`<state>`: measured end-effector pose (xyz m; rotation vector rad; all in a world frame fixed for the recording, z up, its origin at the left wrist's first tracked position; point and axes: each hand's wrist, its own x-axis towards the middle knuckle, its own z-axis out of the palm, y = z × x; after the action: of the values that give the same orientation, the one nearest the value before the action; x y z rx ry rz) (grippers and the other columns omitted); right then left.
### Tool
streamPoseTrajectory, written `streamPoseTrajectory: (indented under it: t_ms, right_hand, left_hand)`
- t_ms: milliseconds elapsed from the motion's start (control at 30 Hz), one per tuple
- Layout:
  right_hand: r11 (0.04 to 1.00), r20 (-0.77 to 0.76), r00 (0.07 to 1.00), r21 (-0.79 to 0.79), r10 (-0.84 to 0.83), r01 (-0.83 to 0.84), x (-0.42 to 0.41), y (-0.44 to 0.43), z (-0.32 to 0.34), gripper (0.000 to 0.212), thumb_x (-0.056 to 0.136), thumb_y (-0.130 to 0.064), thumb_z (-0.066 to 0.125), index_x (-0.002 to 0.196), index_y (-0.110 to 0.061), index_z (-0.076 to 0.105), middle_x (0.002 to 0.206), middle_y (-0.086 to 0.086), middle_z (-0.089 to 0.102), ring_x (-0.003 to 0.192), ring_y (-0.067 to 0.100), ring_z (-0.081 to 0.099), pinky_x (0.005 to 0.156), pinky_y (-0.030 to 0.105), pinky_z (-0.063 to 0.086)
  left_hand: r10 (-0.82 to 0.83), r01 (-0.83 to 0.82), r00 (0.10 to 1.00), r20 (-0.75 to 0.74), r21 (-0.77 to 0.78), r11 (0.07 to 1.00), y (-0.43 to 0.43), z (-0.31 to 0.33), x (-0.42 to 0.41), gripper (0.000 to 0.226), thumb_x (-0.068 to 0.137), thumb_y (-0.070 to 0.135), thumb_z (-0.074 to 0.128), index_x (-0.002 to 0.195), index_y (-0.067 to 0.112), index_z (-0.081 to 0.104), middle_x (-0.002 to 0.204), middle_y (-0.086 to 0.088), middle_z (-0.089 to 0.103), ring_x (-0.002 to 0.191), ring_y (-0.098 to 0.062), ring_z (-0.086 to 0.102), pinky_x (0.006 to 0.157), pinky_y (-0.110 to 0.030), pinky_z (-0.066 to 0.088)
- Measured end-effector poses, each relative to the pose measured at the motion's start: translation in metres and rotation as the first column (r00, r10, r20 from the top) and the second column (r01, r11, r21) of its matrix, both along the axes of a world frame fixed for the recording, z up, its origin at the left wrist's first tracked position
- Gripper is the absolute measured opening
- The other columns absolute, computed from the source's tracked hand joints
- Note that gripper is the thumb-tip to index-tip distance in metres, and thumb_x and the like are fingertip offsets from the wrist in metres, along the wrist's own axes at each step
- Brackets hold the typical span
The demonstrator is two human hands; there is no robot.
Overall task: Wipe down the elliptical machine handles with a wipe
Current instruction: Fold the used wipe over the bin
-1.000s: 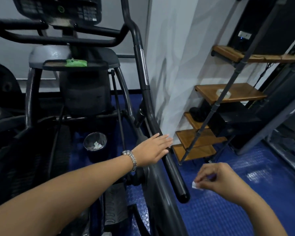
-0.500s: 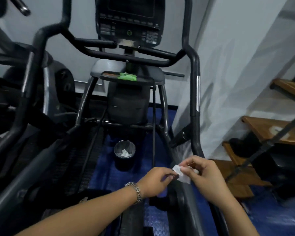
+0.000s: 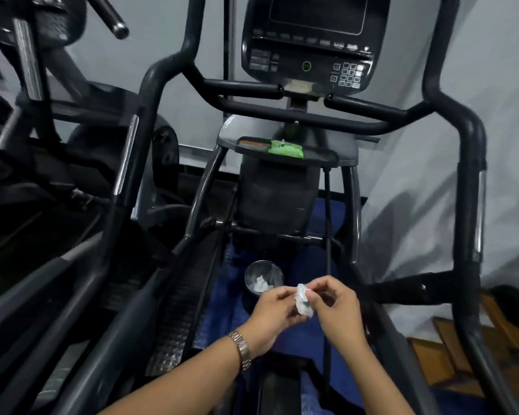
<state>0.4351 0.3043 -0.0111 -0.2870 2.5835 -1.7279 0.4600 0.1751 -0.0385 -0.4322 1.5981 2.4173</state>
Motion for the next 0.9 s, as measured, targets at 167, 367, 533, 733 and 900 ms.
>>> streamPoseTrajectory:
  t_ms: [167, 367, 533, 733, 900]
  right_hand:
    - [0.994, -0.014, 0.997, 0.067, -0.08, 0.08, -0.03, -0.043, -0.024, 0.024, 0.08, -0.003, 0.072, 0.071, -0.025, 0.068, 0.079, -0.006, 0.066, 0.075, 0.005, 0.064, 0.066, 0.012, 0.049]
    - [0.977, -0.005, 1.0, 0.209, -0.027, 0.028, -0.06, -0.07, -0.049, 0.032, 0.081, 0.0, 0.066, 0.073, -0.032, 0.067, 0.089, -0.011, 0.06, 0.079, 0.002, 0.061, 0.065, 0.008, 0.048]
    - [0.951, 0.045, 0.997, 0.302, 0.062, -0.073, -0.098, -0.087, -0.078, 0.02, 0.076, -0.009, 0.077, 0.091, -0.022, 0.072, 0.096, -0.015, 0.059, 0.086, 0.002, 0.061, 0.075, 0.012, 0.051]
    - [0.93, 0.179, 0.982, 0.347, 0.063, -0.123, -0.16, -0.11, -0.128, 0.006, 0.081, -0.011, 0.072, 0.083, -0.015, 0.069, 0.078, -0.013, 0.059, 0.07, 0.003, 0.061, 0.063, 0.012, 0.05]
    - [0.873, 0.326, 0.94, 0.423, 0.102, -0.242, -0.221, -0.117, -0.173, 0.021, 0.077, -0.006, 0.072, 0.066, -0.019, 0.06, 0.066, -0.007, 0.06, 0.058, 0.003, 0.056, 0.052, 0.01, 0.043]
  left_hand:
    - [-0.009, 0.009, 1.0, -0.028, 0.004, 1.0, -0.034, -0.015, -0.03, 0.022, 0.094, 0.007, 0.054, 0.11, -0.001, 0.066, 0.11, -0.018, 0.068, 0.108, -0.028, 0.064, 0.096, -0.038, 0.051]
    - [0.076, -0.076, 0.997, -0.008, -0.174, 0.982, -0.055, -0.044, -0.068, 0.021, 0.091, 0.003, 0.055, 0.106, 0.006, 0.069, 0.101, -0.013, 0.072, 0.1, -0.028, 0.067, 0.092, -0.042, 0.052]
    - [0.107, -0.095, 0.992, 0.06, -0.173, 0.98, -0.071, -0.058, -0.111, 0.032, 0.093, -0.004, 0.039, 0.096, -0.001, 0.071, 0.084, -0.015, 0.072, 0.075, -0.019, 0.068, 0.061, -0.022, 0.052]
    - [-0.023, 0.06, 0.979, 0.204, -0.176, 0.983, -0.096, -0.107, -0.165, 0.031, 0.093, 0.004, 0.034, 0.09, -0.009, 0.062, 0.079, -0.016, 0.06, 0.064, -0.017, 0.052, 0.055, -0.021, 0.038]
    - [-0.103, 0.169, 0.944, 0.315, -0.19, 0.967, -0.117, -0.155, -0.21, 0.027, 0.094, 0.006, 0.032, 0.076, 0.015, 0.049, 0.085, -0.015, 0.05, 0.071, -0.018, 0.046, 0.055, -0.023, 0.03]
